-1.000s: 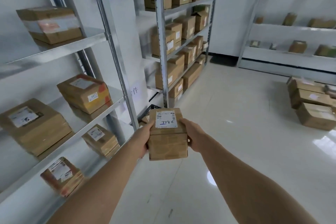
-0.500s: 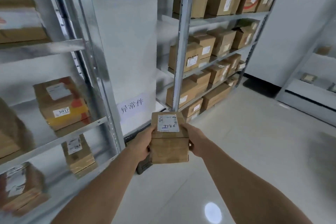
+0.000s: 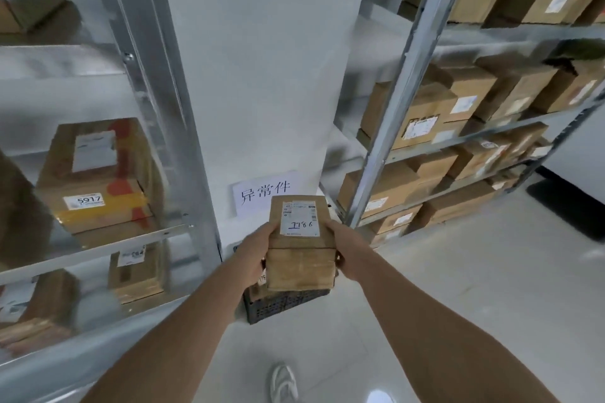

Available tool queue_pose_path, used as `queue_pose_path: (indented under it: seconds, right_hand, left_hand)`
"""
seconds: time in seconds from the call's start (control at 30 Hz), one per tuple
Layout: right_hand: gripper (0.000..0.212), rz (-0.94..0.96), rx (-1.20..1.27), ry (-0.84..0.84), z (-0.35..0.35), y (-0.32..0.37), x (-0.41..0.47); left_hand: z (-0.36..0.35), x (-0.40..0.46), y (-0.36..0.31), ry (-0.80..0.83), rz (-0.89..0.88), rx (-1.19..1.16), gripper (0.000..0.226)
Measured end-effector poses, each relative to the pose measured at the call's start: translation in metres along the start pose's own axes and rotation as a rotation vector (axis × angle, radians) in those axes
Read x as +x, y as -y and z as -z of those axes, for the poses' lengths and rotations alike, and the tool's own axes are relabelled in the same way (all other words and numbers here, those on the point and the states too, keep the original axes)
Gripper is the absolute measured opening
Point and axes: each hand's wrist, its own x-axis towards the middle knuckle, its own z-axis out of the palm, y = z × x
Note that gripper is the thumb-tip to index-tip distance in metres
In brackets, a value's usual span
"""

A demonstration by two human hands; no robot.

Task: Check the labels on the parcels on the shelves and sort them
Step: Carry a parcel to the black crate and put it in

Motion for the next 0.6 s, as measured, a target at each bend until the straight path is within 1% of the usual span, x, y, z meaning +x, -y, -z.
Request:
queue_pose_path:
  seconds: [0.1,0.23,0.33,0.47,0.6]
  right_hand:
    - [0.031,-0.004,-0.042,0.004,-0.01,0.031,0.049]
    - [0.021,-0.015,-0.043,0.064,-0.018,0.072,0.1]
    - [0.02,-0.034,-0.05,0.088,-0.024,0.093,0.131]
    - [0.025,-0.046,-0.093,0.143,-0.03,0.105,0.172]
    - [0.026,-0.098,-0.171,0.198,-0.029,0.098,0.216]
  left_hand:
    - [-0.006,0.044,-0.024,-0.02,0.008,-0.034,0.029]
    - [-0.009,0.087,-0.058,-0.06,-0.001,-0.062,0.03]
    - [-0.012,0.106,-0.077,-0.084,0.019,-0.08,0.031]
    - [-0.016,0.133,-0.088,-0.119,0.032,-0.104,0.033]
    - [-0.021,0.157,-0.076,-0.177,0.075,-0.125,0.038]
